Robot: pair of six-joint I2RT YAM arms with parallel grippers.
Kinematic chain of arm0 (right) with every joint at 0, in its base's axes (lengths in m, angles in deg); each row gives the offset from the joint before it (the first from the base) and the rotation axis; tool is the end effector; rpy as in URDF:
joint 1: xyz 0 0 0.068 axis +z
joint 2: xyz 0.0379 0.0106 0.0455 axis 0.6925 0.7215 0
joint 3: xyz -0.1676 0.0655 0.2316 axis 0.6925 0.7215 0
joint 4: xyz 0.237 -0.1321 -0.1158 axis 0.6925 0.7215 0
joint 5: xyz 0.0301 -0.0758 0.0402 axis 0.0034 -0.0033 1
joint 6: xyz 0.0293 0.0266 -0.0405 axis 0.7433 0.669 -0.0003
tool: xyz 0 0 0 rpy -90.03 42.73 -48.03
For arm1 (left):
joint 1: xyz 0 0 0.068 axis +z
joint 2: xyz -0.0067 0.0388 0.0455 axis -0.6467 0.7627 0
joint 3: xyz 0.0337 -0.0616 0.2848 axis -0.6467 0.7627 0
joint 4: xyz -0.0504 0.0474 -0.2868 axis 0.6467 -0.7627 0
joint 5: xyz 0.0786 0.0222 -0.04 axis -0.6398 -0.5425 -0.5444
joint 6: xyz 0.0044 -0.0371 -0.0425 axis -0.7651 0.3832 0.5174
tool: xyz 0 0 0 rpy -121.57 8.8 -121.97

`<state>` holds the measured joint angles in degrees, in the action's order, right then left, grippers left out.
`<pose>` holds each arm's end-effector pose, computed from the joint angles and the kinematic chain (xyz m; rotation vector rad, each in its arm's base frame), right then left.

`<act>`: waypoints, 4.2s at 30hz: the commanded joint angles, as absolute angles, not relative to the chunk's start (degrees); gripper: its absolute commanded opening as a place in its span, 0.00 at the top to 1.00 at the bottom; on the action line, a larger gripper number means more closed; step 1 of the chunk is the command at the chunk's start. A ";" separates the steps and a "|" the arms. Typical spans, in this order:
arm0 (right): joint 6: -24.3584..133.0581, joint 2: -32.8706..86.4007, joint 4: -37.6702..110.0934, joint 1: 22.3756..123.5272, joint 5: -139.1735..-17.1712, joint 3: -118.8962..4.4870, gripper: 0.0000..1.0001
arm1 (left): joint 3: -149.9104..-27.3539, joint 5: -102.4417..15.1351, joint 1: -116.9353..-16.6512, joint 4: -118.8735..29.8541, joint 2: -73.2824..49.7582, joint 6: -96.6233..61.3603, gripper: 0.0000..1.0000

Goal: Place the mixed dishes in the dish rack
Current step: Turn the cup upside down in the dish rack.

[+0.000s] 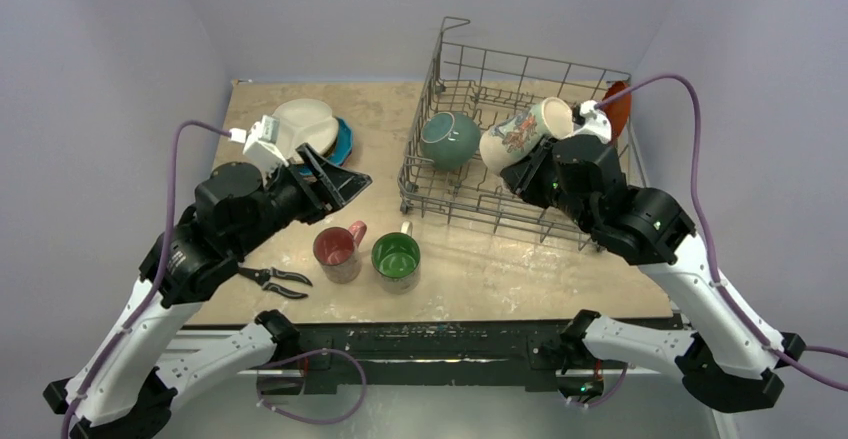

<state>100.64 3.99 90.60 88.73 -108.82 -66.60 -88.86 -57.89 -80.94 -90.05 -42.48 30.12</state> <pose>0.1463 0.1240 0.4836 0.3993 2.0479 0.6580 0.1141 -0.0925 0.4670 -0.4018 1.9566 -1.0907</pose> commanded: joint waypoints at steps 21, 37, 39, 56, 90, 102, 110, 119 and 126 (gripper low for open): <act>26.87 18.89 67.85 71.95 -78.30 -59.73 1.00 | -105.72 -57.25 -80.99 -104.46 -36.04 -8.36 0.32; 26.90 23.28 71.89 70.97 -72.67 -54.48 1.00 | -103.47 -56.39 -81.01 -104.18 -37.30 -10.41 0.32; 26.24 23.42 71.96 70.92 -72.40 -53.60 1.00 | -103.37 -56.23 -81.07 -103.89 -37.18 -10.73 0.32; 19.90 29.55 72.89 69.28 -68.74 -53.62 1.00 | -104.02 -60.41 -81.00 -105.30 -36.74 -11.81 0.32; 8.01 40.05 78.46 66.02 -65.95 -61.11 1.00 | -105.40 -59.64 -80.99 -105.06 -36.45 -12.25 0.32; 11.19 38.77 74.78 66.02 -64.88 -54.65 0.82 | -104.86 -58.90 -81.00 -104.45 -35.85 -12.89 0.32; 12.62 37.83 75.43 65.98 -65.58 -53.31 0.55 | -104.97 -57.85 -81.04 -103.57 -35.16 -12.19 0.32; 12.92 34.54 76.52 66.01 -63.68 -52.92 0.30 | -104.23 -58.88 -81.00 -104.61 -36.58 -11.48 0.33; 14.08 32.45 76.98 66.02 -63.42 -52.74 0.12 | -104.35 -58.72 -80.99 -104.29 -36.71 -11.19 0.33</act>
